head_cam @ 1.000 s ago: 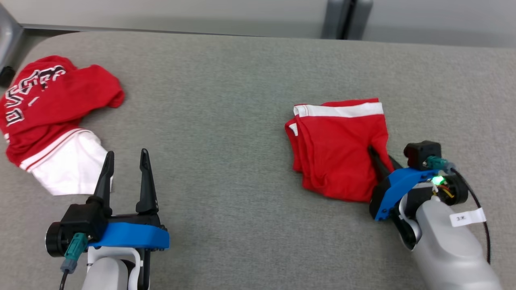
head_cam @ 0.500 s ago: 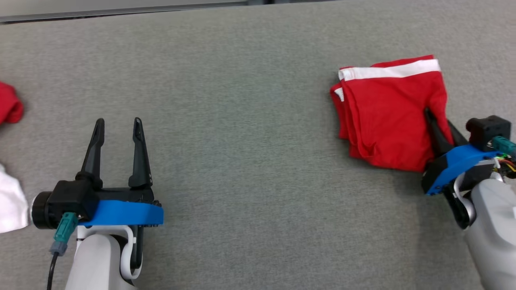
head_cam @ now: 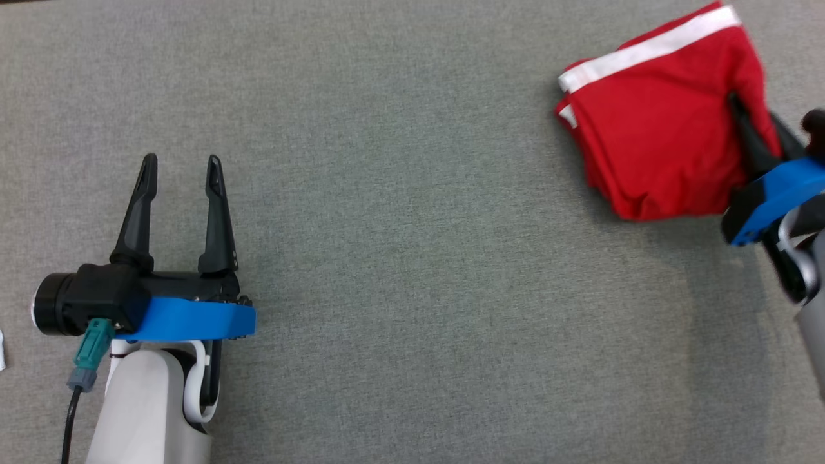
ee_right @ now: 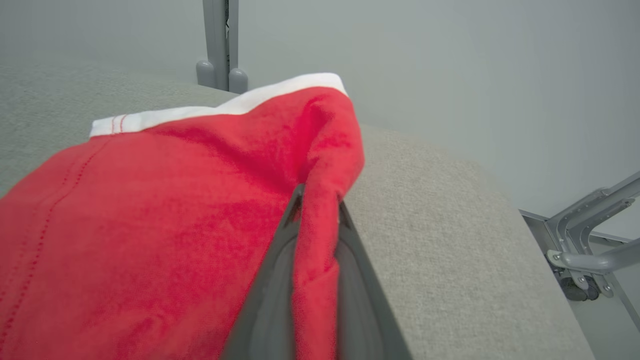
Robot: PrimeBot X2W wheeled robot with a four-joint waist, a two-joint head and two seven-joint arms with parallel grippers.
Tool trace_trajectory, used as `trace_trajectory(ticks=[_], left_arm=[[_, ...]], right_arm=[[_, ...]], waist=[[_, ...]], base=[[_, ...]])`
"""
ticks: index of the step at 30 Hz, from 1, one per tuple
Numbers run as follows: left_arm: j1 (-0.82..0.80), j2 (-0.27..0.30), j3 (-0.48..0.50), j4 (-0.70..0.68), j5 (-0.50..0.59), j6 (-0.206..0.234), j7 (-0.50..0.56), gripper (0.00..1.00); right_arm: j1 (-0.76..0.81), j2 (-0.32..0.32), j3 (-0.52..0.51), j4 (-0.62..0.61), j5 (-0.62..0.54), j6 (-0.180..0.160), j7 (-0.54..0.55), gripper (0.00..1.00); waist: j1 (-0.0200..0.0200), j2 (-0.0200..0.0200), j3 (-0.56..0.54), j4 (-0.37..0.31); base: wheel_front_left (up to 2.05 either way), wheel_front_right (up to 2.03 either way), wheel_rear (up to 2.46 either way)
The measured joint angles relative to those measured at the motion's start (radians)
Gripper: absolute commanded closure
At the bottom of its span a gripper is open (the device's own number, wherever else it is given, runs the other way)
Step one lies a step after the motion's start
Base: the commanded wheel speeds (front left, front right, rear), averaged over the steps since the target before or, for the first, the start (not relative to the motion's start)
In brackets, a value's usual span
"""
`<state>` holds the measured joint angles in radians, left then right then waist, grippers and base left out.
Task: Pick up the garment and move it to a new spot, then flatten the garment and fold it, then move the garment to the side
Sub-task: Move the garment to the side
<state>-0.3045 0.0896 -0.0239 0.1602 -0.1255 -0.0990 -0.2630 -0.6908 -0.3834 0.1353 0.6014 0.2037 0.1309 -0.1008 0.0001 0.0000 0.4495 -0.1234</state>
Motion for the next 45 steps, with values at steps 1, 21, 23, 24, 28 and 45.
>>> trace_trajectory(ticks=[1, 21, 23, 24, 28, 45], left_arm=[[-0.006, 0.001, -0.001, -0.002, 0.002, 0.0, 0.0, 0.0], [-0.067, 0.007, -0.017, -0.027, 0.004, -0.004, 0.0, 0.0], [-0.068, 0.007, -0.018, -0.027, 0.005, -0.004, 0.0, 0.0], [-0.069, 0.007, -0.018, -0.027, 0.005, -0.004, 0.0, 0.0], [-0.072, 0.007, -0.019, -0.027, 0.005, -0.003, 0.0, 0.0], [-0.018, 0.001, 0.008, 0.002, -0.012, 0.006, 0.0, 0.0]], right_arm=[[-0.015, -0.013, -0.003, 0.001, -0.002, 0.0, 0.006, 1.0], [-0.232, -0.233, -0.139, 0.204, -0.077, 0.0, 0.083, 1.0], [-0.248, -0.252, -0.147, 0.231, -0.093, 0.0, 0.086, 1.0], [-0.254, -0.256, -0.15, 0.242, -0.097, 0.0, 0.085, 1.0], [-0.275, -0.245, -0.164, 0.284, -0.109, 0.0, 0.075, 0.0], [-0.27, -0.136, -0.208, 0.297, -0.195, 0.0, -0.093, 0.0]], waist=[[0.0, 0.0, 0.006, 0.003], [0.0, 0.0, 0.119, 0.072], [0.0, 0.0, 0.123, 0.074], [0.0, 0.0, 0.125, 0.075], [0.0, 0.0, 0.13, 0.076], [-0.0001, 0.0, 0.002, 0.074]], base=[[0.0, 0.0, 0.0], [0.0, 0.0, 0.0], [0.0, 0.0, 0.0], [0.0, 0.0, 0.0], [0.0, 0.0, 0.0], [0.0, 0.0, 0.0]])
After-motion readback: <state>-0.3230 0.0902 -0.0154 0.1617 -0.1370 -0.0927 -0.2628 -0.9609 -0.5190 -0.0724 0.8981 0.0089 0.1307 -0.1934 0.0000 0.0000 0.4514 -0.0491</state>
